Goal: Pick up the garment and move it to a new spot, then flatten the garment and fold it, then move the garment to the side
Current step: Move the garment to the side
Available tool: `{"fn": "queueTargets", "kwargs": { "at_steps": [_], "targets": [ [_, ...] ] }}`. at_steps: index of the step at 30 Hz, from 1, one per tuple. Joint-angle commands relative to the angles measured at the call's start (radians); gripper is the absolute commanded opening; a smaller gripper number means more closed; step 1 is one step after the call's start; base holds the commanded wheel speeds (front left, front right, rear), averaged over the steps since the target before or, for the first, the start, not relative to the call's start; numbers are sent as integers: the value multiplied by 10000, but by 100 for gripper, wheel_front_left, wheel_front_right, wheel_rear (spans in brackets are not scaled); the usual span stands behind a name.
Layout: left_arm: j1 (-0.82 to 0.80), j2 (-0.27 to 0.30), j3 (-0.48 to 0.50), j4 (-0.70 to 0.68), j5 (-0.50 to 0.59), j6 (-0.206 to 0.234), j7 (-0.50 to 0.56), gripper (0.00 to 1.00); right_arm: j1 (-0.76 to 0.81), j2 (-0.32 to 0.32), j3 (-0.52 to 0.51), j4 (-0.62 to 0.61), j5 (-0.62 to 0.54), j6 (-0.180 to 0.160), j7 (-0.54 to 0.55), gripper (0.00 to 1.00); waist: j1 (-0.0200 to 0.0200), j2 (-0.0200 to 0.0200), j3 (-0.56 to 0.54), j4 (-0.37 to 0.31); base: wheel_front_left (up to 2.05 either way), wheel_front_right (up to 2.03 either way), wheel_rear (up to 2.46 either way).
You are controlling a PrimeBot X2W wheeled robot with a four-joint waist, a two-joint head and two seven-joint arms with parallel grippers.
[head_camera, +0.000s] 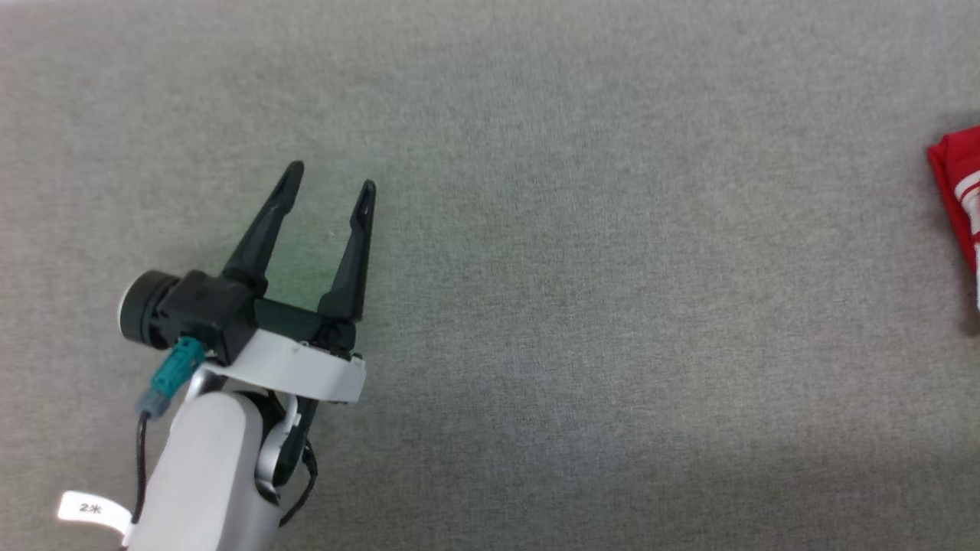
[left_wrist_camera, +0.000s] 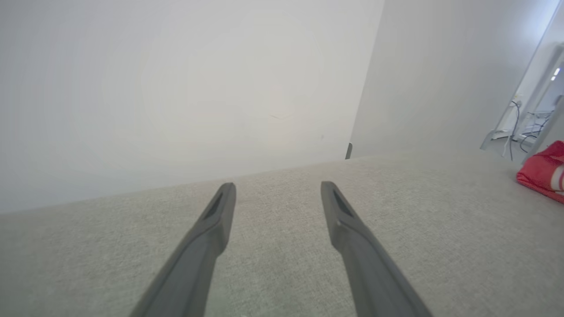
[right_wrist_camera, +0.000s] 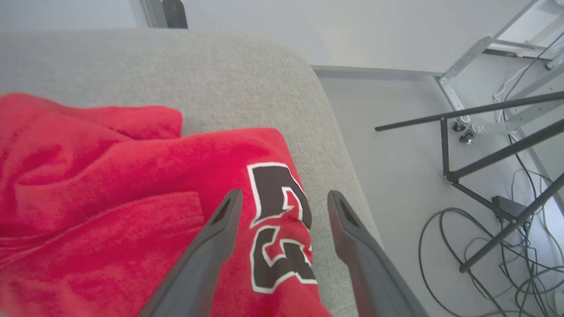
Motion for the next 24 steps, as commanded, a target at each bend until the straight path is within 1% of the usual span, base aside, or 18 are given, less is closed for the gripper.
{"fn": "queueTargets", "kwargs": {
  "at_steps": [1,4,8,13,18,24],
  "targets": [
    [172,-26,60,40,-63,58,-68,100,52,-8,112,-160,129,-9,-94,100,0,0,-527,151,0,0,0],
    [322,-56,161,169,-133,96,-121,100,233,44,379,-594,329,-9,-217,100,0,0,-1006,292,0,0,0],
    [699,53,351,378,-137,202,-167,100,459,376,825,-1274,498,-9,-379,100,0,0,-1638,493,0,0,0],
    [1199,248,673,653,-199,279,-199,100,761,1150,1301,-1990,355,-9,-763,100,0,0,-2287,726,0,0,0],
    [1636,359,966,929,-300,321,-204,100,1279,2083,1609,-2456,139,-9,-1086,100,0,0,-2847,983,0,0,0],
    [2045,378,1239,929,-221,400,-206,100,2011,2843,1347,-2908,-188,-9,-1535,100,0,0,-3312,1199,0,0,0]
  ]
}}
